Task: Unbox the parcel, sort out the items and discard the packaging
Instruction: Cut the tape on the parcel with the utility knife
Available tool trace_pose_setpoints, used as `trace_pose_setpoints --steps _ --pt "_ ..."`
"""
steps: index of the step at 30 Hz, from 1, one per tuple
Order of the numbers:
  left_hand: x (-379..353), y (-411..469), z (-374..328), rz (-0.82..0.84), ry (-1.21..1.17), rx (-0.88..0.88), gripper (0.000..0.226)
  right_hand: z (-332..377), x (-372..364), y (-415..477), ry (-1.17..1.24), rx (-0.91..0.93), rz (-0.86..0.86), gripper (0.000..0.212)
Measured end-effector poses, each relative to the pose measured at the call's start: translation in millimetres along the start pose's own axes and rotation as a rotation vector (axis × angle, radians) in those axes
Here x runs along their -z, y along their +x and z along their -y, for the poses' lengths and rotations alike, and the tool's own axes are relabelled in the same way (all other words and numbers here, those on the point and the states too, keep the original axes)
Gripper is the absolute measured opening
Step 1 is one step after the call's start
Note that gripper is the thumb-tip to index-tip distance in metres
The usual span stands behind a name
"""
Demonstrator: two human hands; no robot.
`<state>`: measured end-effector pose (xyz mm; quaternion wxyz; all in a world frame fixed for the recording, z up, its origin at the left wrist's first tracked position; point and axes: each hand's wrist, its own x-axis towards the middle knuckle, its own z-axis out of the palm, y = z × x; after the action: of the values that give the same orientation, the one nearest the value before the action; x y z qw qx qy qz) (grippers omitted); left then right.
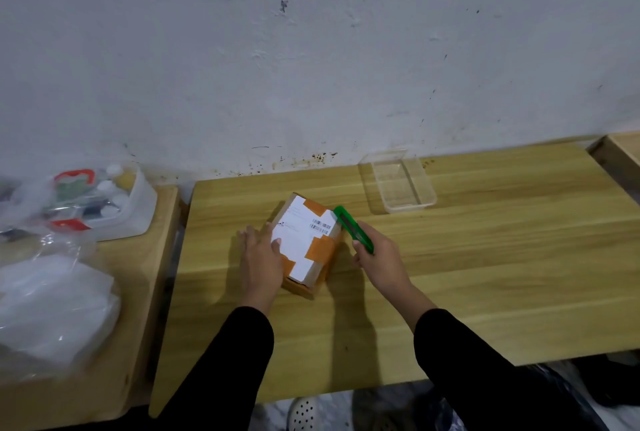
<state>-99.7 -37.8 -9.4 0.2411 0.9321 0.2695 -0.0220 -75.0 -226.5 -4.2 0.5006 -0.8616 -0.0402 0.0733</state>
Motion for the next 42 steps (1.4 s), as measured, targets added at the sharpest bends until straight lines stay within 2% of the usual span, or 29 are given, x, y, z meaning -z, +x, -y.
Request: trace_pose_setpoints --steps 3,6,8,12,17,24,37,42 --pt "-6.8 -12.3 2.4 -0.099 -0.097 0.135 0.046 6.5 -4.0 5.3 0.014 -0.046 0.068 0.045" --pt "-11.8 -31.6 1.1 -0.044 -0.339 0.256 0.057 12.0 -4.7 12.5 0.036 -0.091 0.146 0.050" --pt "-9.1 -33.6 0.0 -0.001 -0.434 0.215 0.058 13.4 -4.3 19.3 0.026 -0.112 0.154 0.052" --pt "2.8 -3.8 4.5 0.065 -0.353 0.115 0.059 16.0 -2.8 29.0 -0.010 -0.080 0.070 0.047" --pt "2.7 21.9 -0.8 0.003 -0.358 0.174 0.054 23.6 -5.0 37.5 -0.050 -0.048 -0.043 0.038" --pt "-10.4 22.1 -8.1 -0.020 -0.500 0.228 0.053 29.3 -9.5 49.1 -0.131 -0.054 -0.020 0.039" --pt "-20.4 27.3 -1.6 -0.042 -0.493 0.172 0.056 30.3 -8.7 62.0 -0.226 -0.040 0.044 0.041" --pt "-22.9 29.2 1.2 -0.074 -0.413 0.168 0.057 37.3 -9.3 69.8 -0.383 -0.016 0.102 0.038"
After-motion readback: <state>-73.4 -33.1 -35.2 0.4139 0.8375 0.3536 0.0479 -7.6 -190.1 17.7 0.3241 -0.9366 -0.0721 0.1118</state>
